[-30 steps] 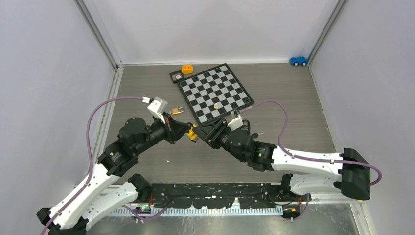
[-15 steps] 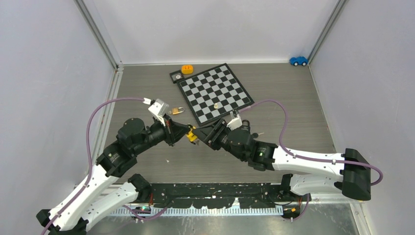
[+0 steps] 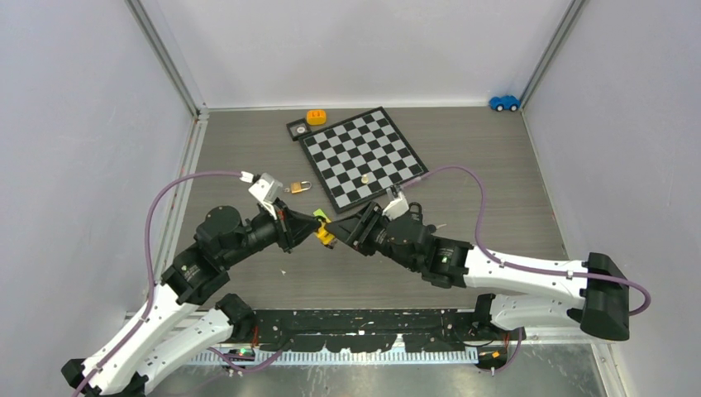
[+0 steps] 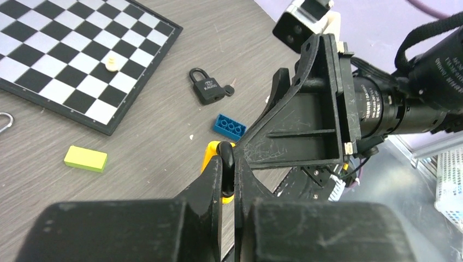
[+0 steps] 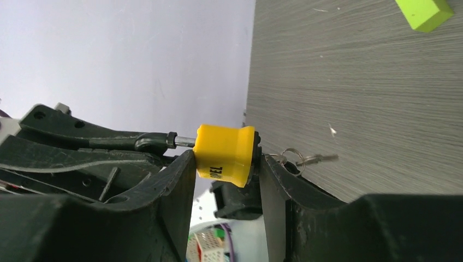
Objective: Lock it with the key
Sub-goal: Pick up the lock from the center of the board.
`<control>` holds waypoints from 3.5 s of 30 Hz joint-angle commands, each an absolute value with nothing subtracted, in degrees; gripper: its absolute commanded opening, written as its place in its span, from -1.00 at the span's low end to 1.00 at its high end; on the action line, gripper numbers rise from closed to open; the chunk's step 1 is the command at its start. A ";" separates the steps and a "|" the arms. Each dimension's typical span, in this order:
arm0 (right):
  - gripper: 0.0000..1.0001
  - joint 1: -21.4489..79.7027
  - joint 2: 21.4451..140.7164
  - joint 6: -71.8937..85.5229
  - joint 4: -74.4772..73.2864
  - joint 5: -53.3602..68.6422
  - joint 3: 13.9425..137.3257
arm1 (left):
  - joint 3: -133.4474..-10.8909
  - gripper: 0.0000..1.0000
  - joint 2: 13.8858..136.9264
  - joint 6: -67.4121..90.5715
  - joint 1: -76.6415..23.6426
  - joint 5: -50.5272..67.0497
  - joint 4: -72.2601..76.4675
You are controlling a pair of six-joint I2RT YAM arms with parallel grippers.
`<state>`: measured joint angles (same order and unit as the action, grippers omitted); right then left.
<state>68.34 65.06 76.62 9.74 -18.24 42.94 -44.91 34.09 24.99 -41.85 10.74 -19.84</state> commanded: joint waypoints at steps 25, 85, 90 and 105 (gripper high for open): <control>0.41 68.48 54.44 0.28 -17.40 13.67 63.99 | -59.68 -1.00 43.04 19.91 -42.71 47.90 -24.84; -0.99 68.56 59.73 46.05 75.71 -6.51 40.72 | -45.68 0.76 33.55 40.02 -42.72 17.53 13.88; -0.99 68.55 59.62 45.26 75.37 -7.58 40.34 | -43.65 0.67 34.82 44.16 -42.71 19.26 19.51; -0.99 68.55 52.17 47.20 35.65 -27.73 46.57 | -46.13 0.83 35.01 40.51 -42.71 23.30 14.80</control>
